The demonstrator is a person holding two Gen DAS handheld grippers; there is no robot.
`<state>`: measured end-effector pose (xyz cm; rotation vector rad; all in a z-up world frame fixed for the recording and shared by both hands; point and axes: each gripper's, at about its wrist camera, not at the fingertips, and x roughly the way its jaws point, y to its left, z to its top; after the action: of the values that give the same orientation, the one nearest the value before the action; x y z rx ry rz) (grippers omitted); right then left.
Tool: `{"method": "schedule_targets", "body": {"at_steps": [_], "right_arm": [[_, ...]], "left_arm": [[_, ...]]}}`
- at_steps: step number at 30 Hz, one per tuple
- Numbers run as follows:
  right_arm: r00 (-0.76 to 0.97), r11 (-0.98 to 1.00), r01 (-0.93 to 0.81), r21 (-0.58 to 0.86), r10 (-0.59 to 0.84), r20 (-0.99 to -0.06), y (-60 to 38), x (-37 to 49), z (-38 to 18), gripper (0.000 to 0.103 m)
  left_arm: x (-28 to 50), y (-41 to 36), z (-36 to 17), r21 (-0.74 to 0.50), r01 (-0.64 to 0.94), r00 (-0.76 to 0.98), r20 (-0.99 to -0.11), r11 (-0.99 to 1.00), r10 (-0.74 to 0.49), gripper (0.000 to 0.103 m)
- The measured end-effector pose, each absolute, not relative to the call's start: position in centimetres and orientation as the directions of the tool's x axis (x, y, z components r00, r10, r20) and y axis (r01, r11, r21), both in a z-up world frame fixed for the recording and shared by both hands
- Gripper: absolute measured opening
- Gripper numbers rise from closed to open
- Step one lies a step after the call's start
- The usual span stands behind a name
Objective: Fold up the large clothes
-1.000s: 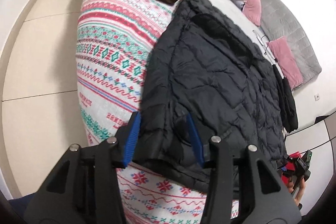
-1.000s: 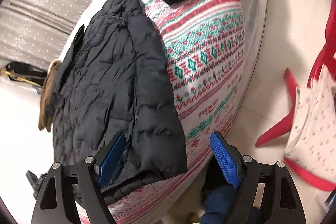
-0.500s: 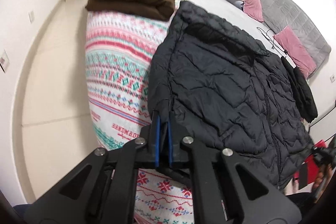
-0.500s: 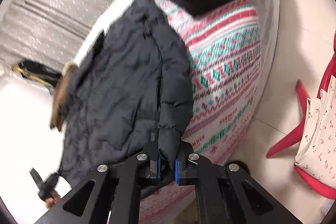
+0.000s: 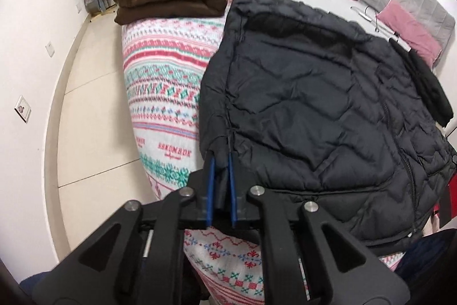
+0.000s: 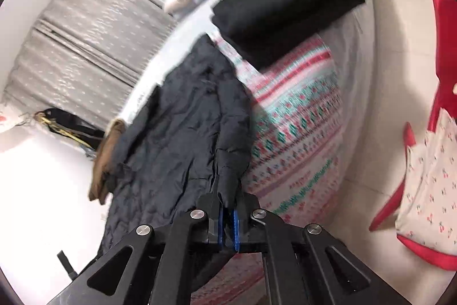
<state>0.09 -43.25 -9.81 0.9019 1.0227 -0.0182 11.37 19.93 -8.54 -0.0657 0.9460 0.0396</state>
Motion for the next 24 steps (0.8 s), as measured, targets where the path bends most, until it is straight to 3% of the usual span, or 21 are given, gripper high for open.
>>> {"method": "schedule_targets", "body": {"at_steps": [2,4,6,14,16,18,20,21,22,24], "right_arm": [[0.516,0.662,0.411,0.626,0.397,-0.759,-42.6,0.6,-10.4,0.011],[0.496,0.645,0.423,0.637,0.423,-0.758,-42.4,0.6,-11.2,0.021],[0.481,0.615,0.442,0.653,0.452,-0.751,-42.5,0.5,-12.0,0.040],[0.462,0.613,0.437,0.658,0.475,-0.749,-41.8,0.6,-12.2,0.045],[0.443,0.626,0.442,0.642,0.470,-0.763,-41.4,0.8,-12.4,0.045],[0.425,0.637,0.443,0.630,0.469,-0.774,-41.0,1.0,-12.7,0.046],[0.427,0.647,0.426,0.632,0.473,-0.771,-40.6,1.1,-12.6,0.040],[0.432,0.650,0.405,0.643,0.484,-0.761,-40.3,1.2,-12.5,0.023],[0.437,0.652,0.397,0.646,0.484,-0.758,-40.2,1.2,-12.3,0.012],[0.455,0.654,0.394,0.646,0.472,-0.755,-40.4,1.0,-12.0,0.008]], "left_arm": [[11.4,19.7,-8.8,-0.027,-0.064,0.583,-0.812,0.998,0.015,0.010],[11.4,19.6,-8.9,-0.021,-0.061,0.585,-0.811,0.998,0.018,0.011],[11.3,19.5,-8.9,-0.027,-0.062,0.585,-0.811,0.998,0.015,0.014],[10.8,19.8,-9.3,-0.092,-0.079,0.582,-0.813,0.993,-0.029,0.036],[10.9,19.9,-9.6,-0.128,-0.080,0.575,-0.816,0.989,-0.059,0.047],[10.9,20.0,-9.9,-0.171,-0.086,0.568,-0.818,0.982,-0.093,0.048],[10.9,20.2,-10.0,-0.200,-0.085,0.570,-0.813,0.976,-0.117,0.048],[10.8,20.2,-9.9,-0.205,-0.083,0.572,-0.811,0.975,-0.121,0.046],[10.8,20.2,-9.9,-0.206,-0.080,0.575,-0.809,0.975,-0.124,0.034],[10.7,20.1,-9.5,-0.190,-0.078,0.586,-0.803,0.979,-0.110,0.018]]}}
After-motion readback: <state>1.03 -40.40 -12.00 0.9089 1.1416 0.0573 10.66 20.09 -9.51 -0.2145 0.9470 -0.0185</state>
